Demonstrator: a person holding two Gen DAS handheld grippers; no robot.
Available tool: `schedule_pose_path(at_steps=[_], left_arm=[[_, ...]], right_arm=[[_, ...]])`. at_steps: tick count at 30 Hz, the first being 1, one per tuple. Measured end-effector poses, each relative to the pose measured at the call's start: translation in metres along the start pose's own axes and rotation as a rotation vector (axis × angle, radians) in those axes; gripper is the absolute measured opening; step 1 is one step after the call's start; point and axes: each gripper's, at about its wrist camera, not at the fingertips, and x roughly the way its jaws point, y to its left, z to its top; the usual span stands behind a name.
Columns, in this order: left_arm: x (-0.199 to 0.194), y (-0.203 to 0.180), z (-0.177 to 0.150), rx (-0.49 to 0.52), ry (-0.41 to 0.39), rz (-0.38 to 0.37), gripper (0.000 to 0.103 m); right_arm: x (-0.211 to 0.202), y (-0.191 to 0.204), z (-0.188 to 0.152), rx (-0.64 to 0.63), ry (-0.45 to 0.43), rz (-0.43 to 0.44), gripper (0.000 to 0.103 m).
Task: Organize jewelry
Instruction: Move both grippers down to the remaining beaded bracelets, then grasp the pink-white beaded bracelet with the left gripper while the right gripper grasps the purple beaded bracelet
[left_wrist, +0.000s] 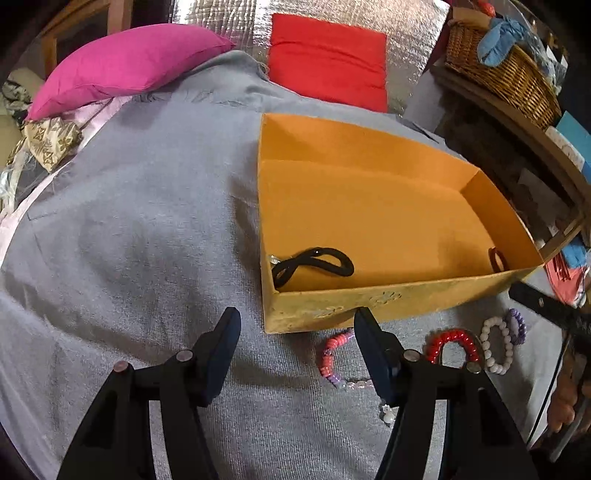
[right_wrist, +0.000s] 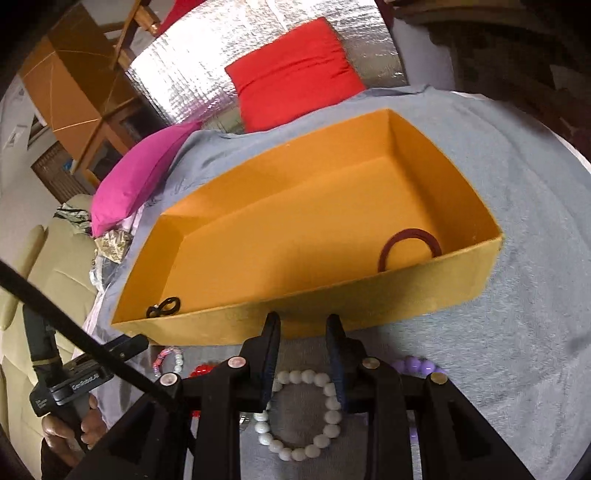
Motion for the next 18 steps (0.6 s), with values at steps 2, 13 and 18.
schedule_pose_path(at_steps=[2, 13, 18], left_arm=[[-0.013, 0.006, -0.005, -0.011, -0.022, -0.014, 0.065], [-0.025, 0.018, -0.043, -0.005, 0.084, -0.01, 0.065], [-0.019, 0.012, -0.038, -0.027, 0.1, -0.073, 0.063]], right_arm=[[-0.006, 0.014, -0.007, -0.049, 0.0, 0.037, 0.029], [0.016, 0.089, -0.061, -0.413, 0.179, 0.144, 0.032], [0.038, 0.083, -0.06, -0.402, 0.224, 0.111, 0.032]])
